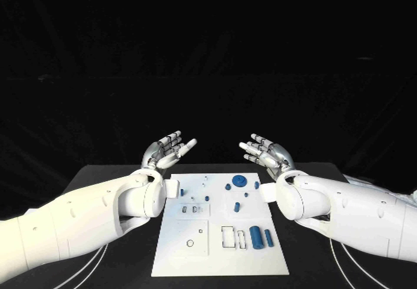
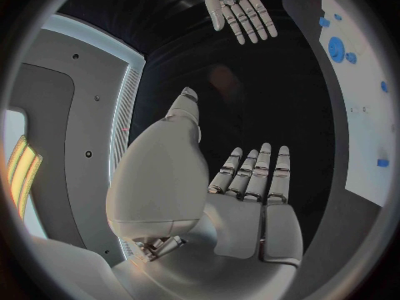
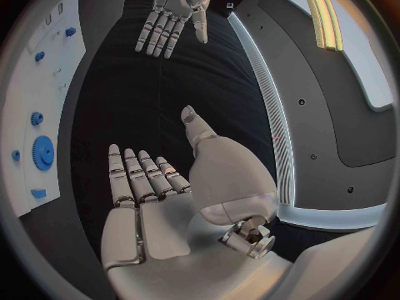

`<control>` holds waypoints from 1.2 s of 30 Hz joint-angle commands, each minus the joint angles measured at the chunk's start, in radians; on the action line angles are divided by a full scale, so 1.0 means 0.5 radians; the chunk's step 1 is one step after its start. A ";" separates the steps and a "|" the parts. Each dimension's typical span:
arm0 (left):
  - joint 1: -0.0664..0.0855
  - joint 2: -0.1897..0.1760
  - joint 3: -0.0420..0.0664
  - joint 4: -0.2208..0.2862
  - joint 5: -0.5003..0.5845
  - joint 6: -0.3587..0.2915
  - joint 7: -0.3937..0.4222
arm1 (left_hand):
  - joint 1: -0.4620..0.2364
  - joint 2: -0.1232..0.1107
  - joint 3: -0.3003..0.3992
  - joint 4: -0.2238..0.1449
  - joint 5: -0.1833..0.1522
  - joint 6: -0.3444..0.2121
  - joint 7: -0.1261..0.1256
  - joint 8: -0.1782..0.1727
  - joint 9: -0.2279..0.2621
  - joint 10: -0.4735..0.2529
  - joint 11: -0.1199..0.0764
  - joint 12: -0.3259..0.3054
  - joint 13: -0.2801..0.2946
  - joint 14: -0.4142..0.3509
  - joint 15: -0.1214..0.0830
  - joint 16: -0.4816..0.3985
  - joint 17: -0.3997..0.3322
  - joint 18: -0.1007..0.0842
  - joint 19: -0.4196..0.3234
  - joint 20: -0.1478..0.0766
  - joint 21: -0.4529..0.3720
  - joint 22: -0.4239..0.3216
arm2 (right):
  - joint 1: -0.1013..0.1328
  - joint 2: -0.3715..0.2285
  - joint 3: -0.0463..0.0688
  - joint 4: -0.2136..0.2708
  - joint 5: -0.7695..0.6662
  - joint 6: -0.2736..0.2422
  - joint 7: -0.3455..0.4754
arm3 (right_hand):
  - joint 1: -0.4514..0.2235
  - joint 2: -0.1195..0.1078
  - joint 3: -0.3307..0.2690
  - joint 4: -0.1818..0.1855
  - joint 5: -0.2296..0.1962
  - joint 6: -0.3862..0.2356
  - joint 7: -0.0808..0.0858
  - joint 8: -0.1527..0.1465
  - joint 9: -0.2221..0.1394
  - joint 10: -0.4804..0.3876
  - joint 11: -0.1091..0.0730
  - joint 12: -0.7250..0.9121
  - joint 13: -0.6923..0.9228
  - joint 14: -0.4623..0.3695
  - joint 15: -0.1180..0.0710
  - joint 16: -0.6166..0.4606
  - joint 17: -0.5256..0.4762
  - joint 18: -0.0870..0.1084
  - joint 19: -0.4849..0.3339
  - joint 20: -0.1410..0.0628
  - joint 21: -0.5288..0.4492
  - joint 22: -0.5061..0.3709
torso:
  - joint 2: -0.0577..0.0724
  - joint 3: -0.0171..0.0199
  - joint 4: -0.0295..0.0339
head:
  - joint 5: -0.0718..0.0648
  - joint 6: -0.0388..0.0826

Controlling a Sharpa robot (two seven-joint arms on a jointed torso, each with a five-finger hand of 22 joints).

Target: Assemble the parts on the task board

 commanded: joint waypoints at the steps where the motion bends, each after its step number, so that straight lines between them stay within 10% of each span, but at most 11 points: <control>1: 0.007 0.008 0.000 -0.009 -0.005 0.180 -0.019 | 0.108 -0.006 0.009 0.029 0.018 0.053 0.165 0.012 0.007 0.059 0.021 0.012 0.006 0.058 0.016 0.016 0.007 0.033 0.044 0.024 0.019 0.008 | 0.030 0.021 -0.011 -0.056 -0.185 0.475 -0.133 | 0.208 0.035 0.018 -0.112 -0.003 0.308 0.285 0.032 0.027 0.404 0.009 0.044 0.027 0.401 -0.001 0.044 0.027 0.081 0.316 0.022 0.070 0.036 | 0.000 -0.0002 0.001 | 0.000 0.000; 5: 0.007 0.008 0.000 -0.009 -0.005 0.180 -0.019 | 0.110 0.009 0.022 0.029 0.015 0.071 0.171 0.014 0.008 0.081 0.027 0.015 0.008 0.075 0.020 0.019 0.010 0.031 0.055 0.026 0.023 0.010 | 0.059 0.039 -0.024 -0.107 -0.235 0.628 -0.177 | 0.260 0.050 0.051 -0.166 0.008 0.738 0.240 0.096 0.062 0.967 -0.062 0.134 0.062 0.967 -0.083 0.141 0.061 0.167 0.658 0.017 0.186 0.079 | 0.000 -0.0002 0.001 | 0.000 0.000; 10: 0.007 0.008 0.000 -0.009 -0.005 0.180 -0.019 | 0.133 0.084 0.087 0.023 0.001 0.226 0.202 0.037 0.022 0.283 0.063 0.040 0.023 0.371 0.052 0.078 0.044 0.061 0.335 0.027 0.089 0.048 | 0.076 0.049 -0.032 -0.137 -0.265 0.719 -0.203 | 0.258 0.048 0.099 -0.222 -0.001 1.149 0.191 0.120 0.073 1.178 -0.123 0.142 0.050 1.200 -0.152 0.164 0.053 0.206 0.840 -0.009 0.261 0.087 | 0.000 -0.0002 0.001 | 0.000 0.000; 12: 0.007 0.008 0.000 -0.009 -0.005 0.180 -0.019 | 0.141 0.135 0.119 0.020 -0.006 0.327 0.210 0.056 0.031 0.414 0.077 0.062 0.033 0.552 0.058 0.126 0.066 0.069 0.544 0.023 0.141 0.077 | 0.077 0.050 -0.032 -0.138 -0.266 0.723 -0.204 | 0.251 0.045 0.111 -0.235 -0.004 1.188 0.187 0.109 0.070 1.200 -0.128 0.128 0.049 1.231 -0.161 0.156 0.052 0.206 0.862 -0.017 0.267 0.083 | 0.000 -0.0002 0.001 | 0.000 0.000; 13: 0.004 -0.022 -0.003 -0.032 0.004 0.231 0.020 | 0.145 0.154 0.133 0.019 -0.007 0.380 0.213 0.060 0.033 0.487 0.085 0.065 0.034 0.598 0.060 0.138 0.068 0.068 0.597 0.024 0.160 0.082 | 0.085 0.009 -0.028 -0.199 -0.999 0.380 -0.181 | 0.245 0.042 0.117 -0.242 -0.005 1.216 0.186 0.104 0.069 1.218 -0.132 0.122 0.049 1.264 -0.167 0.158 0.053 0.207 0.884 -0.025 0.275 0.083 | 0.023 0.0053 0.012 | -0.035 0.001; 19: 0.004 -0.062 -0.003 0.015 0.003 0.251 0.026 | 0.149 0.284 0.169 -0.014 -0.023 0.903 0.175 0.145 0.069 1.049 0.014 0.146 0.061 0.968 -0.043 0.278 0.111 0.131 0.977 -0.017 0.318 0.138 | 0.104 -0.032 -0.019 -0.181 -1.255 0.300 -0.222 | 0.229 0.024 0.164 -0.268 -0.003 1.295 0.170 0.078 0.068 1.307 -0.155 0.091 0.049 1.405 -0.208 0.154 0.053 0.206 0.989 -0.068 0.314 0.081 | 0.069 0.0017 0.029 | -0.056 0.016; 36: 0.013 -0.270 0.002 0.345 0.082 0.258 -0.040 | 0.125 0.357 0.099 -0.095 -0.026 1.141 0.109 0.122 0.054 1.387 -0.082 0.145 0.070 1.384 -0.173 0.364 0.283 0.131 1.406 -0.153 0.434 0.179 | 0.183 -0.065 0.018 -0.157 -2.316 0.361 -0.686 | 0.248 -0.104 0.293 -0.269 0.005 1.470 0.089 0.078 0.072 1.625 -0.277 0.081 0.063 2.025 -0.407 0.309 0.167 0.201 1.470 -0.298 0.676 0.228 | 0.210 -0.0100 0.070 | -0.106 0.040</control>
